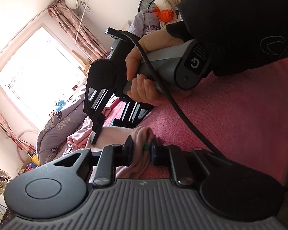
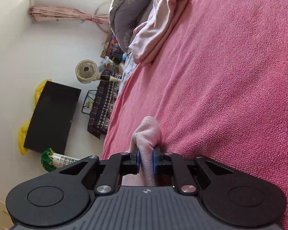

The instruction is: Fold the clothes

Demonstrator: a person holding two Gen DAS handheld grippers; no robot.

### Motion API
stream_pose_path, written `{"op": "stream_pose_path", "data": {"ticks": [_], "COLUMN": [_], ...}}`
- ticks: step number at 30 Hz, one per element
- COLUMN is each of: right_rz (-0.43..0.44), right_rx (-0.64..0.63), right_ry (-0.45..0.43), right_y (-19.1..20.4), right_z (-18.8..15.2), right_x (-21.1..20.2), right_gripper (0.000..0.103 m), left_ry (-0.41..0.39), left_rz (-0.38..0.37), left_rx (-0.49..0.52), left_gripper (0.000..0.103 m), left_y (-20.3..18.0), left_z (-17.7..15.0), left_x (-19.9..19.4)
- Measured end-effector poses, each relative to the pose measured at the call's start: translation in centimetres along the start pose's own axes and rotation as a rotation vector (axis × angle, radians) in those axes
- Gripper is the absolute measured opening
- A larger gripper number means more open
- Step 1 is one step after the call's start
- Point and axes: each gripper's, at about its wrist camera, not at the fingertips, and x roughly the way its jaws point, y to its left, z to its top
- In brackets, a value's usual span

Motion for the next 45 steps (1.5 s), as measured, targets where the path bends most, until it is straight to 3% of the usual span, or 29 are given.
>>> {"op": "stream_pose_path", "data": {"ticks": [3, 5, 6, 7, 8, 9, 10, 13, 14, 15, 17, 19, 24, 29, 31, 34, 36, 37, 38, 41, 42, 43, 44, 45], "right_rz": [0.030, 0.025, -0.024, -0.078, -0.131, -0.148, -0.130, -0.035, 0.007, -0.011, -0.091, -0.134, -0.126, -0.184, -0.155, -0.047, -0.012, -0.021, -0.033, -0.090, -0.105, -0.125, -0.145, -0.158], "right_rx": [-0.007, -0.039, -0.074, -0.111, -0.140, -0.162, -0.173, -0.104, -0.076, -0.082, -0.137, -0.172, -0.117, -0.116, -0.102, -0.077, -0.105, -0.150, -0.199, -0.318, -0.335, -0.336, -0.336, -0.319], "right_ry": [-0.023, -0.083, -0.090, -0.093, -0.069, -0.050, -0.050, -0.043, -0.044, -0.038, -0.013, -0.001, -0.088, -0.178, -0.172, -0.127, -0.104, -0.092, -0.080, -0.027, -0.012, -0.011, -0.011, -0.007], "right_y": [0.0, 0.4, 0.9, 1.4, 1.7, 1.9, 2.0, 1.1, 0.7, 0.8, 1.6, 2.1, 1.5, 0.5, -0.1, -0.6, -0.5, 0.2, 0.9, 2.8, 3.1, 3.2, 3.4, 3.2], "right_z": [0.5, 1.1, 1.3, 1.5, 1.5, 1.3, 1.1, 1.6, 1.8, 1.9, 1.6, 1.3, 1.2, 1.9, 2.4, 2.5, 2.3, 2.0, 1.7, 0.1, -0.4, -0.7, -0.9, -0.9], "right_x": [-0.6, -1.1, -0.9, -0.6, -0.1, 0.2, 0.2, -0.9, -1.4, -1.4, -0.5, 0.3, 0.5, 0.4, 0.4, -0.7, -2.3, -2.8, -3.4, -3.2, -2.6, -1.9, -1.2, -0.5], "right_gripper": [0.032, 0.043, 0.041, 0.026, 0.017, 0.017, 0.018, 0.041, 0.042, 0.040, 0.021, 0.015, 0.009, 0.000, 0.001, 0.013, 0.034, 0.049, 0.056, 0.060, 0.059, 0.052, 0.026, 0.015], "left_ry": [0.001, -0.002, -0.004, -0.005, -0.007, -0.008, -0.009, -0.012, -0.013, -0.014, -0.015, -0.015, -0.017, -0.019, -0.019, -0.021, -0.023, -0.024, -0.026, -0.027, -0.027, -0.027, -0.027, -0.028], "left_rz": [-0.016, -0.018, -0.019, -0.020, -0.021, -0.021, -0.021, -0.019, -0.018, -0.017, -0.018, -0.018, -0.019, -0.014, -0.012, -0.009, -0.006, -0.004, -0.001, 0.009, 0.011, 0.014, 0.018, 0.022], "left_rx": [0.033, 0.036, 0.034, 0.030, 0.027, 0.025, 0.023, 0.022, 0.021, 0.022, 0.020, 0.017, 0.014, 0.008, 0.009, 0.010, 0.008, 0.007, 0.007, 0.010, 0.014, 0.021, 0.030, 0.043], "left_gripper": [0.016, 0.016, 0.016, 0.016, 0.016, 0.016, 0.016, 0.016, 0.016, 0.016, 0.016, 0.016, 0.016, 0.015, 0.015, 0.015, 0.015, 0.015, 0.015, 0.015, 0.015, 0.015, 0.015, 0.015], "left_y": [0.5, 0.6, 0.6, 0.6, 0.6, 0.6, 0.6, 0.7, 0.8, 0.9, 1.1, 1.2, 1.2, 1.1, 1.1, 0.8, 0.4, 0.3, 0.2, 0.1, 0.0, 0.0, -0.1, -0.3], "left_z": [0.1, 0.1, 0.0, 0.0, 0.1, 0.1, 0.2, 0.1, 0.1, 0.1, 0.1, 0.1, 0.0, -0.3, -0.4, -0.8, -1.3, -1.5, -1.6, -1.5, -1.5, -1.5, -1.5, -1.5], "left_x": [0.2, 0.2, 0.2, 0.2, 0.2, 0.2, 0.1, -0.1, -0.1, -0.1, -0.2, -0.2, -0.3, -0.4, -0.4, -0.4, -0.5, -0.5, -0.5, -0.4, -0.4, -0.4, -0.5, -0.5]}}
